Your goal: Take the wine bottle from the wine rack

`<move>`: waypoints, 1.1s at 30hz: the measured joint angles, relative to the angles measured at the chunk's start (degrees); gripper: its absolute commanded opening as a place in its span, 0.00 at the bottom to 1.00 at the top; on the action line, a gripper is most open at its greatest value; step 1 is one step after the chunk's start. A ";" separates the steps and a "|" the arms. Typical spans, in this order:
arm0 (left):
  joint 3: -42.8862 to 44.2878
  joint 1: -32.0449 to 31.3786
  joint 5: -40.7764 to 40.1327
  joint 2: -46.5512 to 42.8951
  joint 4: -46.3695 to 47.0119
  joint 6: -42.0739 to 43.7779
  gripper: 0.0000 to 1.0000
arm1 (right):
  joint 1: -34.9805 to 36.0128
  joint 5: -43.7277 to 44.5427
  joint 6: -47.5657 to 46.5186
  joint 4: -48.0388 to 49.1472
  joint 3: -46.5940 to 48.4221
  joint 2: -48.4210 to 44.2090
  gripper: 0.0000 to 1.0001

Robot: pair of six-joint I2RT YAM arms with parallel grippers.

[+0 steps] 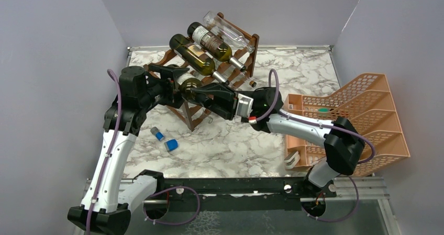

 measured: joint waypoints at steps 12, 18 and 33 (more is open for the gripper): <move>-0.35 0.11 -0.07 -2.27 4.46 1.73 0.99 | 0.55 9.86 6.08 -14.49 8.68 -1.38 0.01; -0.96 0.20 -0.79 -3.93 4.50 -0.20 0.99 | 1.31 10.97 5.90 -25.70 11.98 -3.93 0.01; -0.87 -0.94 2.32 -3.26 3.56 2.80 0.99 | 0.70 8.00 2.43 -22.58 4.02 -8.96 0.03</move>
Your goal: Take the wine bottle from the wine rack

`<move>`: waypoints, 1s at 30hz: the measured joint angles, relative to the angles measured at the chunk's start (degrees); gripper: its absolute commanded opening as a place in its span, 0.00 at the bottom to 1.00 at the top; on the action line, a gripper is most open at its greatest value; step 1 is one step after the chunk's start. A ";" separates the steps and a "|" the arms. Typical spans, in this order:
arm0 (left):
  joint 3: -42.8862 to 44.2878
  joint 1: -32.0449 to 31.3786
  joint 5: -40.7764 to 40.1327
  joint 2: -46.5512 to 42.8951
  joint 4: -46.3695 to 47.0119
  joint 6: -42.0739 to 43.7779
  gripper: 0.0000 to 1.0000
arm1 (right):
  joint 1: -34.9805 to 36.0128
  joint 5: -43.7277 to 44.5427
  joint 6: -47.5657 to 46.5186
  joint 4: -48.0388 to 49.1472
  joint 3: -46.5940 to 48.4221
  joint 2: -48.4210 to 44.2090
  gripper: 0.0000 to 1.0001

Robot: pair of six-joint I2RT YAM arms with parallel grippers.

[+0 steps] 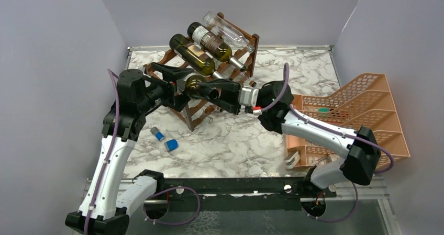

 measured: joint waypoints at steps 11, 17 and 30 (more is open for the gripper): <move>-2.56 0.22 -0.66 -3.23 -1.09 -4.11 0.99 | -0.61 -6.86 -4.61 8.00 -6.86 -2.25 0.01; -4.26 0.37 -7.17 -8.57 -3.65 -9.42 0.99 | -0.50 -6.45 -4.33 10.78 -7.82 -1.14 0.01; 1.81 0.52 -21.66 -12.85 -6.23 -5.99 0.99 | -0.57 5.51 -0.85 7.98 -10.40 -3.32 0.01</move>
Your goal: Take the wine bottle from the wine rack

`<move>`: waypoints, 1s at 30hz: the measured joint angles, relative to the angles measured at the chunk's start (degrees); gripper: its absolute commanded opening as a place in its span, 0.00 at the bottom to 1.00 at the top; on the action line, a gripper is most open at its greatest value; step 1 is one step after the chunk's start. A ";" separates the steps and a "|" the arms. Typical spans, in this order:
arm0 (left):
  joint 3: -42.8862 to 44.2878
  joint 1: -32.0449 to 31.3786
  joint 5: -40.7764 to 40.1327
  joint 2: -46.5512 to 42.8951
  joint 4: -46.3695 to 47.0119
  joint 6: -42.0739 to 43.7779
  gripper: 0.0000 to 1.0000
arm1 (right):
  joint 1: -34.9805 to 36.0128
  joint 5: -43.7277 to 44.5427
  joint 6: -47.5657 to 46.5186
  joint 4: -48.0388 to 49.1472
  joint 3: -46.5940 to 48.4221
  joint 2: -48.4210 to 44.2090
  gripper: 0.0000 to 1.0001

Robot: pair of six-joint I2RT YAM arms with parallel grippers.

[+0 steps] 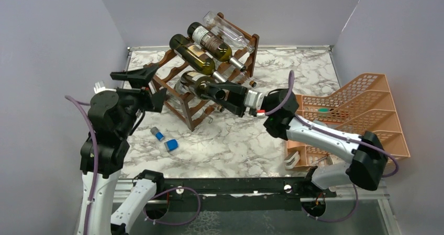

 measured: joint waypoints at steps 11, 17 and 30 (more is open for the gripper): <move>13.73 0.00 -10.14 9.77 0.20 36.76 0.99 | 0.15 14.38 6.03 -34.67 14.27 -12.98 0.01; 13.70 0.00 -14.56 10.60 1.18 53.86 0.99 | 0.13 21.62 8.28 -50.01 17.88 -17.35 0.01; 6.47 0.00 -22.47 10.99 11.93 77.94 0.99 | -1.66 44.11 10.29 -65.26 8.17 -21.68 0.01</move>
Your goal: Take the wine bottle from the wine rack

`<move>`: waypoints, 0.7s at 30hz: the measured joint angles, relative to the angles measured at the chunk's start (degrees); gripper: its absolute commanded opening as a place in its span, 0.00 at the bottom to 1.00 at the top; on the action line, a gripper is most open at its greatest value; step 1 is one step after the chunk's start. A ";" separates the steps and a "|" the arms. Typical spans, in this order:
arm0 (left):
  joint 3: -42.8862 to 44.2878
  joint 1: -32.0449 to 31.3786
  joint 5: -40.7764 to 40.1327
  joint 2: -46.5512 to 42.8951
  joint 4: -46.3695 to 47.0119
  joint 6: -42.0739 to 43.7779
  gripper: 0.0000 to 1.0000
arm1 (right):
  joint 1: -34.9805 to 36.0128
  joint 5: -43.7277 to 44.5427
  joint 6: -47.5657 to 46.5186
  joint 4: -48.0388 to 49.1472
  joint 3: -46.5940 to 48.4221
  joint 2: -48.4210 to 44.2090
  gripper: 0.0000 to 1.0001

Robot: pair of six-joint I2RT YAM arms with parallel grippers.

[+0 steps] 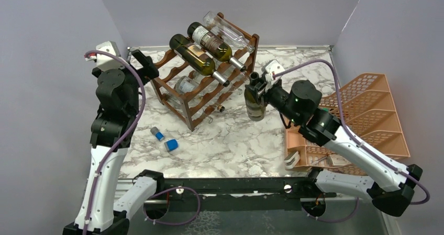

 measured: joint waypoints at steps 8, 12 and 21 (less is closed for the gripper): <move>-3.37 0.04 -4.92 5.81 8.90 7.67 0.99 | -21.64 -4.94 6.82 0.26 -0.61 8.07 0.01; -4.79 0.17 -6.45 7.69 13.25 10.05 0.99 | -27.80 -7.58 8.28 1.22 2.36 14.78 0.01; -14.53 0.83 -10.38 3.52 25.51 15.30 0.99 | -38.69 -14.62 11.76 10.95 11.41 30.64 0.01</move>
